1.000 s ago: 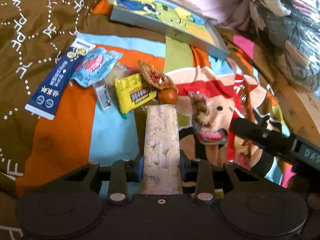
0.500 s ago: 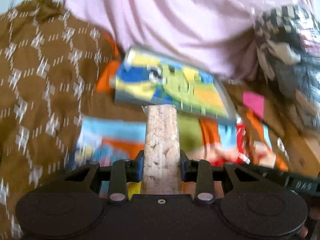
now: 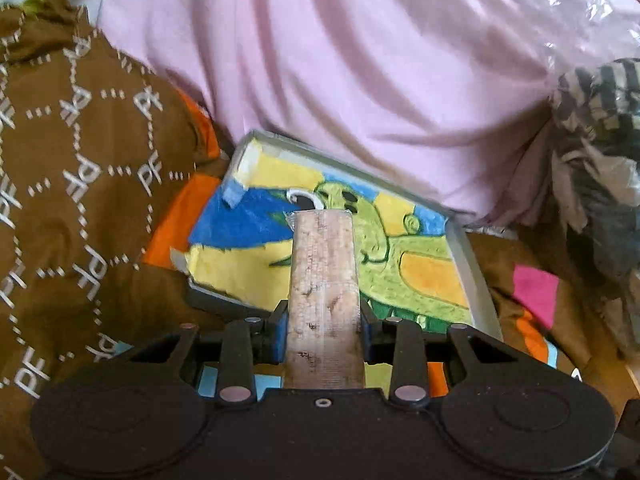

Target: Organize snacks

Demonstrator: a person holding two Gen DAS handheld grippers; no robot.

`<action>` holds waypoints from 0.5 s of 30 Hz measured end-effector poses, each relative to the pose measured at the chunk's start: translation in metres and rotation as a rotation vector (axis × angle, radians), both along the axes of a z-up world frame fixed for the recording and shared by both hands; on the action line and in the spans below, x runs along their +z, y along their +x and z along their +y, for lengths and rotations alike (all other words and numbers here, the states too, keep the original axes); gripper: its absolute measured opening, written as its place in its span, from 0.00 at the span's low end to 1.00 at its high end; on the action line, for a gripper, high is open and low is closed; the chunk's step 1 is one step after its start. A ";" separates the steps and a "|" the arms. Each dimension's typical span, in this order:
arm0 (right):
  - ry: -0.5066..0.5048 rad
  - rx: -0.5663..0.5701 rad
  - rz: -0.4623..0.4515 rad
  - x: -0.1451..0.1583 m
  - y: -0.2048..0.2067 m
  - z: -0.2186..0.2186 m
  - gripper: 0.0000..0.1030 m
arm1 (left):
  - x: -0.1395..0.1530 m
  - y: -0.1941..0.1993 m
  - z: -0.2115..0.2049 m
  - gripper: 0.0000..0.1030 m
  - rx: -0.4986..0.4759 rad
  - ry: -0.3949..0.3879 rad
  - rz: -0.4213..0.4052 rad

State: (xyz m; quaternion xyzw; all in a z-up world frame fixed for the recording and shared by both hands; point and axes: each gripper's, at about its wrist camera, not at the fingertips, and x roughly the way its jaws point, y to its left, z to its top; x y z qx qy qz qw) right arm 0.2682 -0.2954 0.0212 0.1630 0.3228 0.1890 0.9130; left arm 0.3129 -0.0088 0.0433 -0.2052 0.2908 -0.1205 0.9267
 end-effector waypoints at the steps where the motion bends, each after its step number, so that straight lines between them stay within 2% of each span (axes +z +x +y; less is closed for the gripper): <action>1: -0.021 0.011 0.010 -0.006 -0.001 -0.001 0.33 | -0.005 0.003 0.000 0.34 0.000 -0.003 0.008; 3: -0.075 0.066 0.001 -0.014 -0.011 0.001 0.49 | -0.014 0.004 0.002 0.34 -0.004 -0.007 0.018; 4: -0.108 0.125 -0.012 -0.017 -0.018 0.004 0.60 | -0.017 0.004 0.003 0.34 -0.005 -0.007 0.020; 5: -0.143 0.192 -0.029 -0.019 -0.027 0.007 0.65 | -0.021 0.003 0.005 0.34 -0.003 -0.005 0.019; 8: -0.252 0.314 -0.067 -0.025 -0.054 0.016 0.72 | -0.027 -0.002 0.011 0.34 0.009 -0.020 0.018; 15: -0.499 0.525 -0.134 -0.042 -0.105 0.053 0.77 | -0.023 -0.011 0.011 0.35 0.003 -0.002 0.009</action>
